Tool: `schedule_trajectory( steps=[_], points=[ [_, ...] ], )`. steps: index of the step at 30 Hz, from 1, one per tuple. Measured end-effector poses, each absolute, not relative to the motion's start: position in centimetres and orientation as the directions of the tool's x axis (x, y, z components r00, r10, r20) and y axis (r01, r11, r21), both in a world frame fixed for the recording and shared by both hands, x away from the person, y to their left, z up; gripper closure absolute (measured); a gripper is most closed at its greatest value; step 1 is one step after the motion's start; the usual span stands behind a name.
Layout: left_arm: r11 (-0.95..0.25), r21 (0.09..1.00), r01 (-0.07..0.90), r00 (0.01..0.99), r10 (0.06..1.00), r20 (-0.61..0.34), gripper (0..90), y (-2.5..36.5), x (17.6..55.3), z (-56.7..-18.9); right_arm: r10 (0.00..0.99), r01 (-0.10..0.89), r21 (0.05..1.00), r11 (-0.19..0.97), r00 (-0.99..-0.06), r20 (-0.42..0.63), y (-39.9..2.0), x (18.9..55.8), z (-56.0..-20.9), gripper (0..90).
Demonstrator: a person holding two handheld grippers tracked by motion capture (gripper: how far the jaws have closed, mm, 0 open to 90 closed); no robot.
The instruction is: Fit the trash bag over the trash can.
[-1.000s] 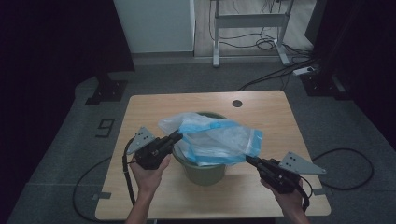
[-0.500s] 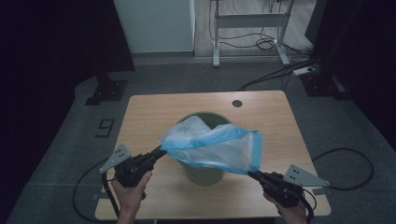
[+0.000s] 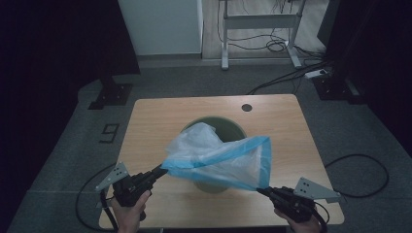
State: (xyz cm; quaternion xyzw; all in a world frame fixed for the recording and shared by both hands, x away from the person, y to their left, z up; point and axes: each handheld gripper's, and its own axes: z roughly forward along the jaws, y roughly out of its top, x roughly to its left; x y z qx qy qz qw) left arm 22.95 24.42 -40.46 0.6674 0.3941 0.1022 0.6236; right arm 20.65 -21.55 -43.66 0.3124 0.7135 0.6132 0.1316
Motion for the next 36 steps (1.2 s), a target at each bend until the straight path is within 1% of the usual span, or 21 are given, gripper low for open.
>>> schedule_trajectory(
  steps=[3, 6, 11, 13, 14, 15, 17, 19, 21, 24, 30, 36],
  points=[
    [0.085, 0.912, 0.401, 0.669, 0.653, -0.355, 89.8, 24.6, 22.6, -40.8, 0.598, 0.279, 0.959, 0.058, -0.779, 0.190, -21.6, 20.3, -43.5, 89.2],
    [0.075, 0.907, 0.415, 0.660, 0.661, -0.357, 89.8, 24.4, 22.8, -41.4, 0.610, 0.280, 0.956, 0.088, -0.774, 0.170, -21.4, 20.4, -43.8, 89.1],
    [0.073, 0.894, 0.442, 0.638, 0.675, -0.371, 89.6, 24.0, 23.9, -42.5, 0.642, 0.336, 0.937, 0.092, -0.740, 0.202, -21.2, 22.3, -45.2, 89.1],
    [0.069, 0.896, 0.440, 0.633, 0.683, -0.363, 87.6, 23.7, 24.1, -42.6, 0.653, 0.351, 0.933, 0.081, -0.725, 0.217, -21.2, 23.1, -45.6, 89.0],
    [0.069, 0.900, 0.430, 0.630, 0.691, -0.354, 85.3, 23.5, 24.2, -42.5, 0.658, 0.354, 0.932, 0.077, -0.721, 0.219, -21.1, 23.3, -45.6, 88.9],
    [0.069, 0.907, 0.415, 0.624, 0.704, -0.339, 80.3, 23.4, 24.1, -42.4, 0.662, 0.353, 0.933, 0.073, -0.716, 0.219, -20.9, 23.7, -45.6, 88.6],
    [0.051, 0.918, 0.393, 0.614, 0.729, -0.303, 65.3, 23.0, 23.8, -41.9, 0.665, 0.346, 0.936, 0.071, -0.716, 0.214, -20.6, 23.9, -45.4, 88.2],
    [0.029, 0.925, 0.380, 0.620, 0.734, -0.277, 48.6, 22.7, 23.4, -41.4, 0.666, 0.333, 0.940, 0.078, -0.719, 0.199, -20.3, 23.9, -45.0, 88.2],
    [-0.003, 0.935, 0.354, 0.627, 0.743, -0.235, 36.5, 22.3, 22.9, -40.7, 0.666, 0.319, 0.944, 0.084, -0.722, 0.185, -20.0, 23.7, -44.4, 88.3],
    [-0.038, 0.945, 0.325, 0.658, 0.727, -0.197, 26.3, 21.7, 22.2, -39.5, 0.670, 0.305, 0.948, 0.094, -0.724, 0.167, -19.8, 23.4, -43.8, 88.3],
    [-0.067, 0.955, 0.289, 0.687, 0.709, -0.158, 15.7, 20.9, 21.8, -37.8, 0.673, 0.307, 0.946, 0.102, -0.722, 0.162, -19.8, 23.2, -43.2, 88.7],
    [-0.119, 0.958, 0.262, 0.697, 0.709, -0.102, 15.1, 19.4, 22.9, -36.2, 0.671, 0.316, 0.942, 0.110, -0.723, 0.164, -20.0, 23.2, -43.4, 88.8]
  ],
)
